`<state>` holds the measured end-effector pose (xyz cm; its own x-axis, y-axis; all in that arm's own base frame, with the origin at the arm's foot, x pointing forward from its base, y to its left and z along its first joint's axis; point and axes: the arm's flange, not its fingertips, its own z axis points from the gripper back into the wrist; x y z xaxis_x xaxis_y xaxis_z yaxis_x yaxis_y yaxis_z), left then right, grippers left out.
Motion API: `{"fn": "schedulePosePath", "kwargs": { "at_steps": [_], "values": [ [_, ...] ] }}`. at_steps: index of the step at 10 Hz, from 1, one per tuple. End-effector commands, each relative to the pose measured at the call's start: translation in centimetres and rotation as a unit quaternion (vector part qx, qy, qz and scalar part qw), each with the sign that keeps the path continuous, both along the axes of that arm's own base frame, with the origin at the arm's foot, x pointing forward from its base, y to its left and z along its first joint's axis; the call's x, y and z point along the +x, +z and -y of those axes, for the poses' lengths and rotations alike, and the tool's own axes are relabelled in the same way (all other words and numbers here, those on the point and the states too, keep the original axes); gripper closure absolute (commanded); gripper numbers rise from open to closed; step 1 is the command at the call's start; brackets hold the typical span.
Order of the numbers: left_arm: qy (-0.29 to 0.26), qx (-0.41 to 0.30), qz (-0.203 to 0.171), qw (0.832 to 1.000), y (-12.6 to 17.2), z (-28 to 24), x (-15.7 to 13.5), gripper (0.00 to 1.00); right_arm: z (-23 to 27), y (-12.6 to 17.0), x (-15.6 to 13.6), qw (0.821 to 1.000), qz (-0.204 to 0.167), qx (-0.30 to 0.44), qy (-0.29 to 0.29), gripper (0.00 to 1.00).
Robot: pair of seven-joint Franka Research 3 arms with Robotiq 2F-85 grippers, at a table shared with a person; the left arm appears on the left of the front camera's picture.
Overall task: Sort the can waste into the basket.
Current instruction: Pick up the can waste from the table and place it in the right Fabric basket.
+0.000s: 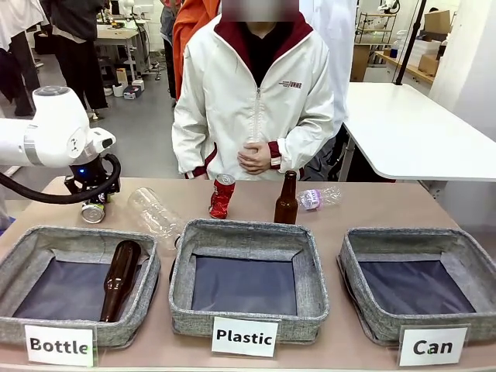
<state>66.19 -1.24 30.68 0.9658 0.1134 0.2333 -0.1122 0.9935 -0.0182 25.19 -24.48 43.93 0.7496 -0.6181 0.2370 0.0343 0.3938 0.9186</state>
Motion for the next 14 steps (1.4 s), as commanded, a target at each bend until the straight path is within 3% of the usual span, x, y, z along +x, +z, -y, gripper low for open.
{"fn": "schedulePosePath", "kwargs": {
  "at_steps": [1,3,4,5,6,7,8,10,11,14],
  "values": [
    [-0.019,-0.009,0.020,1.000,1.5,-0.2,-1.7,1.00,0.2,0.0,0.2,1.000,0.019,0.001,0.001,0.00],
    [-0.050,0.000,0.059,0.997,6.3,-0.5,-3.7,1.00,0.2,0.0,0.2,1.000,0.019,0.001,0.001,0.00],
    [-0.085,0.004,0.087,0.993,10.3,-0.5,-5.9,1.00,0.2,0.0,0.2,1.000,0.019,0.001,0.001,0.00],
    [-0.166,-0.008,0.097,0.981,14.6,0.1,-8.2,1.00,0.2,0.0,0.2,1.000,0.019,0.001,0.001,0.00],
    [-0.258,-0.037,0.105,0.960,18.4,1.3,-11.1,1.00,0.2,0.0,0.2,1.000,0.019,0.001,0.001,0.00],
    [-0.319,-0.060,0.123,0.938,20.2,3.0,-14.5,1.00,0.2,0.0,0.2,1.000,0.019,0.001,0.001,0.00],
    [-0.378,-0.074,0.142,0.912,20.5,4.7,-18.1,1.00,0.2,0.0,0.2,1.000,0.019,0.001,0.001,0.00],
    [-0.440,-0.043,0.150,0.884,18.8,7.2,-23.5,1.00,0.2,0.0,0.2,1.000,0.019,0.001,0.001,0.00],
    [-0.474,-0.017,0.155,0.867,17.3,8.3,-26.7,0.90,0.2,0.0,0.2,1.000,0.019,0.001,0.001,0.00],
    [-0.499,0.065,0.200,0.841,13.4,12.3,-33.0,0.90,0.2,0.0,0.2,1.000,0.019,0.001,0.001,0.00]
  ]
}}
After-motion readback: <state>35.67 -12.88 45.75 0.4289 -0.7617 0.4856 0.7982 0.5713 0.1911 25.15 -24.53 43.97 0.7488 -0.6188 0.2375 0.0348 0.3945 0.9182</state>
